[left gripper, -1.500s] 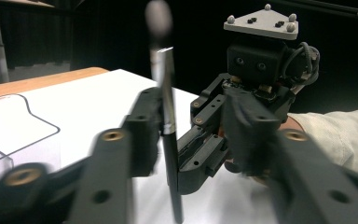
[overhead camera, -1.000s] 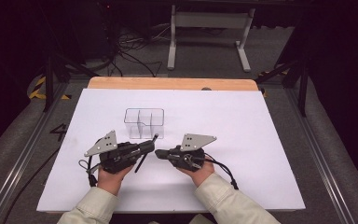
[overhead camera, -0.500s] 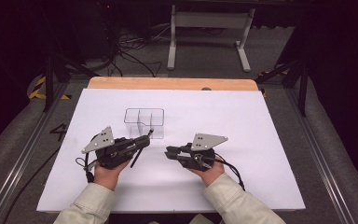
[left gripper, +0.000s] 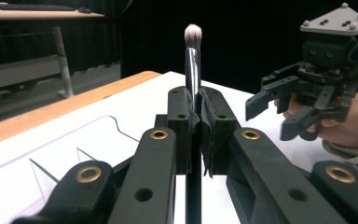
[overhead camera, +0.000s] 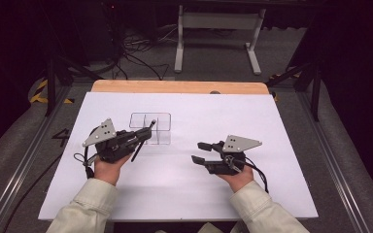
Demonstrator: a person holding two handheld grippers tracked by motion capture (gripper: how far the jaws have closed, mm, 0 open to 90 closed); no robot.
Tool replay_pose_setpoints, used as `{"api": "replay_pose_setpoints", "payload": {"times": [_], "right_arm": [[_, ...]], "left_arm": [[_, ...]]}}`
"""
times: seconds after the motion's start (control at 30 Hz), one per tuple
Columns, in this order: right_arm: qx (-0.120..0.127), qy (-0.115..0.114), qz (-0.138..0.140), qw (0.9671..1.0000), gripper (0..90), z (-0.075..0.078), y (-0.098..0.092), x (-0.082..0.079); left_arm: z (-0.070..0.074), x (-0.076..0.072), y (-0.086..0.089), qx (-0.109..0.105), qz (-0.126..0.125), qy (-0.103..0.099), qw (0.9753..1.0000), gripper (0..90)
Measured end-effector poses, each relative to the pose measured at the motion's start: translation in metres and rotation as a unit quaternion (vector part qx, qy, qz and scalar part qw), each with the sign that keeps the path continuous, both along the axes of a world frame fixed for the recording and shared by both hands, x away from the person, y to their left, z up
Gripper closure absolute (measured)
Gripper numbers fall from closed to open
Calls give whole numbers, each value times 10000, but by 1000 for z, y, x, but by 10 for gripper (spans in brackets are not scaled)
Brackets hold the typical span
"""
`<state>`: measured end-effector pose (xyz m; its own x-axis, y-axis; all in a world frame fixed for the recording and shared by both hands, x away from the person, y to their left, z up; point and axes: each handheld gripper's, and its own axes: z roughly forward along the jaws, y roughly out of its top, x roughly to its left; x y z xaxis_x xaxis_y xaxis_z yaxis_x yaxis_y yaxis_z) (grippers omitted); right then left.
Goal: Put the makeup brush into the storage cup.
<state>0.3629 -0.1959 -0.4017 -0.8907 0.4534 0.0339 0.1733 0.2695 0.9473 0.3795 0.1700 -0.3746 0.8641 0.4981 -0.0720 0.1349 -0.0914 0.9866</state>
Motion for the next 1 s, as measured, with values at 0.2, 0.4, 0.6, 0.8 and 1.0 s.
{"api": "replay_pose_setpoints", "payload": {"times": [0.2, 0.4, 0.6, 0.8, 1.0], "right_arm": [[4, -10, -122, 9999, 367, 0, -13, -1], [-19, -17, -250, 9997, 273, -1, -24, -2], [-37, 9, -407, 9992, 132, -6, -35, -3], [-88, 28, -423, 9991, 105, -9, -42, -5], [-83, -25, -573, 9983, 46, -13, -51, -8]], "left_arm": [[8, 8, -2, 6, 50, -68, 10000, 834], [16, 16, -3, 45, 120, -183, 9998, 834], [21, 25, -2, 139, 236, -213, 9994, 834], [21, 35, -1, 55, 378, -234, 9990, 834], [26, 43, -4, 72, 480, -317, 9983, 834]]}}
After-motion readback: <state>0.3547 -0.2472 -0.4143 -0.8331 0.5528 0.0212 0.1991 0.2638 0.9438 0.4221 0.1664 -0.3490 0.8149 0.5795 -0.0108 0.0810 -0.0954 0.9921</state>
